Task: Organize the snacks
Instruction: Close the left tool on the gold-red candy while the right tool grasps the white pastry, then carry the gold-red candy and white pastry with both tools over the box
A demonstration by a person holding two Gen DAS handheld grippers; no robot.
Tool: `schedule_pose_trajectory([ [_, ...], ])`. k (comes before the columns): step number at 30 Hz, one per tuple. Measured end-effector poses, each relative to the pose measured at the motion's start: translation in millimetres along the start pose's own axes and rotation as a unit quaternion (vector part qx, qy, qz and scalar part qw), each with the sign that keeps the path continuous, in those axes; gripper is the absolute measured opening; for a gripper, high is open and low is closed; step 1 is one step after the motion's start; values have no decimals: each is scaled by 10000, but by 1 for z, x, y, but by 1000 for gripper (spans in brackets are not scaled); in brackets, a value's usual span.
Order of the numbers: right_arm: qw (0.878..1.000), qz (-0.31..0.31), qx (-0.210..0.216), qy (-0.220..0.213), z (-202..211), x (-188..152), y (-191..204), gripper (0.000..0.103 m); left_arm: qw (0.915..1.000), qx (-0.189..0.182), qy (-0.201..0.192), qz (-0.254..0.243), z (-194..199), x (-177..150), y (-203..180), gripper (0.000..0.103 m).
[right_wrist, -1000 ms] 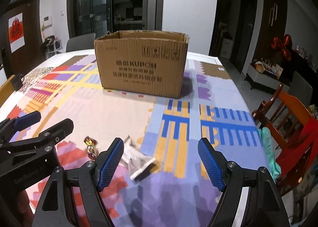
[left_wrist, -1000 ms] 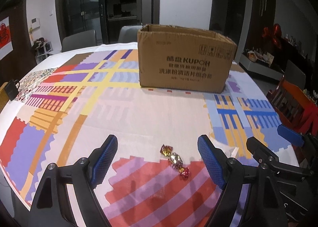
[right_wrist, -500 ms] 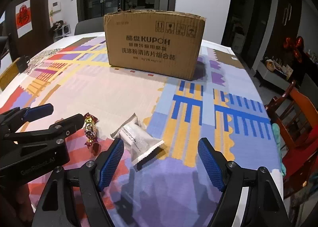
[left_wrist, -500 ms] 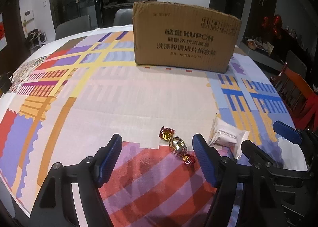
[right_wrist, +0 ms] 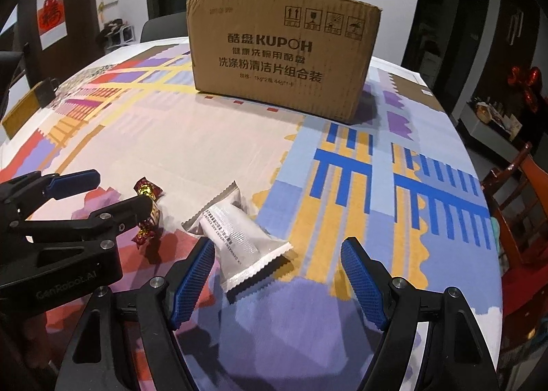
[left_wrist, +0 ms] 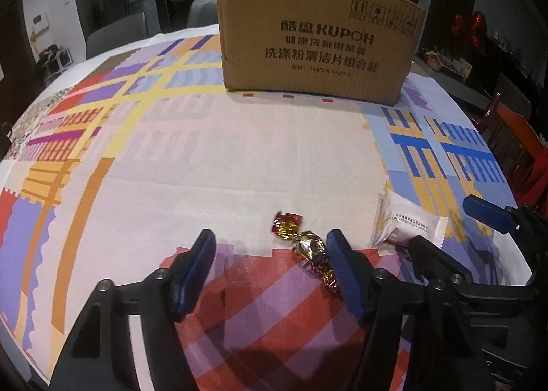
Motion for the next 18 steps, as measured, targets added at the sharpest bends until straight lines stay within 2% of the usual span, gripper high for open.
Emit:
schedule_pose_trajectory([
  [2,10000,46,42,6,-4,2,2,77,10000,-30,6,10,-1,0,0,55],
  [6,9999,41,127,28,-10,4,4,77,9998,-101,130,56,-7,-1,2,50],
  [10,9997,-8,252,75,-16,5,8,63,9995,-217,233,18,-12,-4,-1,41],
  [13,9994,-7,331,88,-19,6,13,47,9994,-270,221,2,-12,-3,-3,31],
  [15,9993,-13,352,95,-20,6,15,47,9994,-280,216,13,-12,-2,-2,28],
  [17,9993,-42,353,79,-20,6,15,46,9995,-249,217,20,-12,-1,-1,20],
  [18,9993,-67,352,83,-20,6,14,46,9994,-260,228,27,-13,-1,0,20],
])
Point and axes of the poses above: each gripper's, at about its wrist camera, not at the fingertips, and z roughly against the way its jaws point, y to its left, x to its top, the point moved 4 cm from there along -z, roughly the way its jaws point, and after that the axes turned 4 degrees about x, right-handed, at the moved point
